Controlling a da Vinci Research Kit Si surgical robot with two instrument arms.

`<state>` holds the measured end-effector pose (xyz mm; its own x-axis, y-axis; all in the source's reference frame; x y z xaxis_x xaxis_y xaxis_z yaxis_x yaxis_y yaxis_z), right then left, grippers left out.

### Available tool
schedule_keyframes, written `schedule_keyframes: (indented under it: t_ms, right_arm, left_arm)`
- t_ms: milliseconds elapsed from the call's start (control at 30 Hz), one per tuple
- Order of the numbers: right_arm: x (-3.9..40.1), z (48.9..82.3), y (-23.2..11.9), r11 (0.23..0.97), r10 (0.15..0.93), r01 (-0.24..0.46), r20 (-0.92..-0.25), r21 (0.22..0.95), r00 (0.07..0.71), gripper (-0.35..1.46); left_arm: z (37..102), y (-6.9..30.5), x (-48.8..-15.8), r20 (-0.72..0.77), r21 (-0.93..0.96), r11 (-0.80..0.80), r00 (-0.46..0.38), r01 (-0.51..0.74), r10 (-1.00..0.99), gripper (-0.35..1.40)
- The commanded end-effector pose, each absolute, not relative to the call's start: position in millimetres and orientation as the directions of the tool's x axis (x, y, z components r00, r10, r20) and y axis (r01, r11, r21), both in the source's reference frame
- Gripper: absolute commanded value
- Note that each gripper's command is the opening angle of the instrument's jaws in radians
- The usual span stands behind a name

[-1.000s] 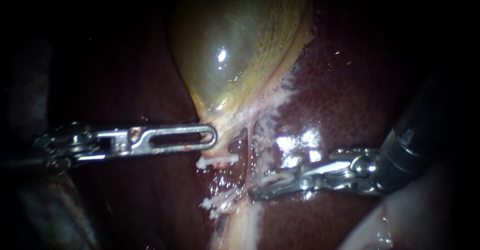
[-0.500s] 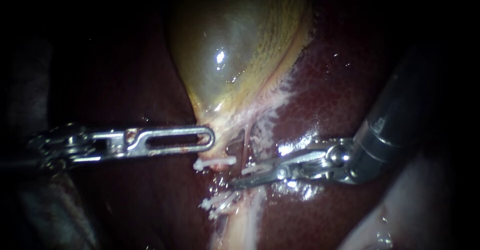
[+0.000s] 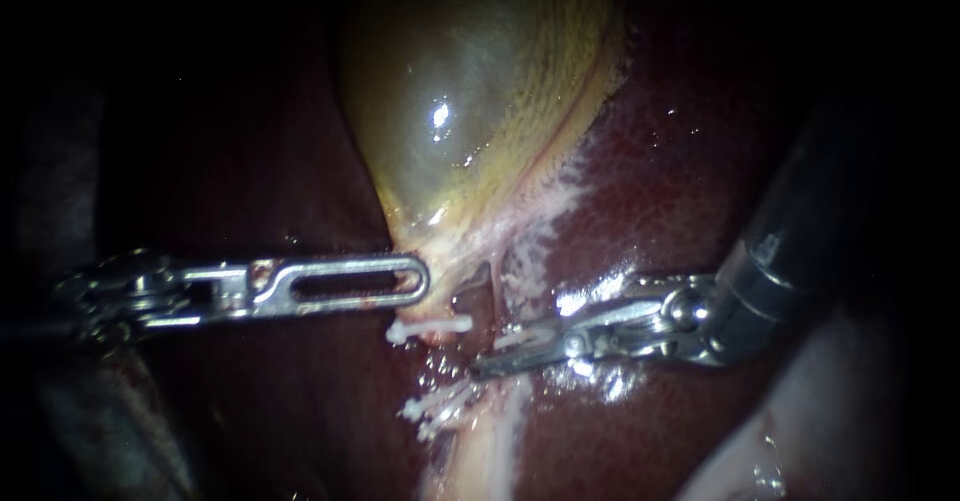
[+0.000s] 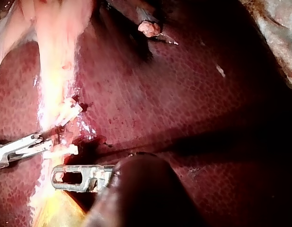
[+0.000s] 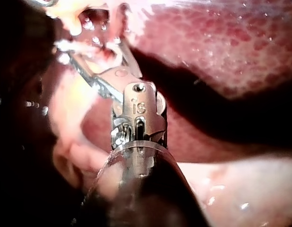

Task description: Clipping first clip right tube

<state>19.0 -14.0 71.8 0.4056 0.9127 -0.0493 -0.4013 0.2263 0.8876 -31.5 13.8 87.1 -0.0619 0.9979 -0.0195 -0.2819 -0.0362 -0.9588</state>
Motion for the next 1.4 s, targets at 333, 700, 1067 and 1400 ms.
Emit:
schedule_keyframes:
  t_ms: [333,700,1067,1400]
  right_arm:
    - [19.0,72.3,-13.9,0.223,0.914,-0.402,-0.047,0.888,0.403,0.57]
    - [19.1,73.4,-13.8,0.249,0.908,-0.393,-0.072,0.885,0.413,0.56]
    - [21.4,73.9,-14.2,0.257,0.902,-0.379,-0.081,0.889,0.423,0.56]
    - [22.7,73.5,-14.7,0.265,0.893,-0.346,-0.094,0.9,0.439,0.53]
  left_arm:
    - [87.1,13.8,-31.6,-0.02,-0.959,-0.036,-0.061,-0.282,0.998,-0.35]
    - [87.0,13.7,-31.6,-0.02,-0.959,-0.036,-0.061,-0.282,0.998,-0.35]
    - [87.0,13.7,-31.6,-0.02,-0.959,-0.036,-0.061,-0.282,0.998,-0.35]
    - [87.1,13.7,-31.6,-0.02,-0.959,-0.037,-0.062,-0.282,0.998,-0.35]
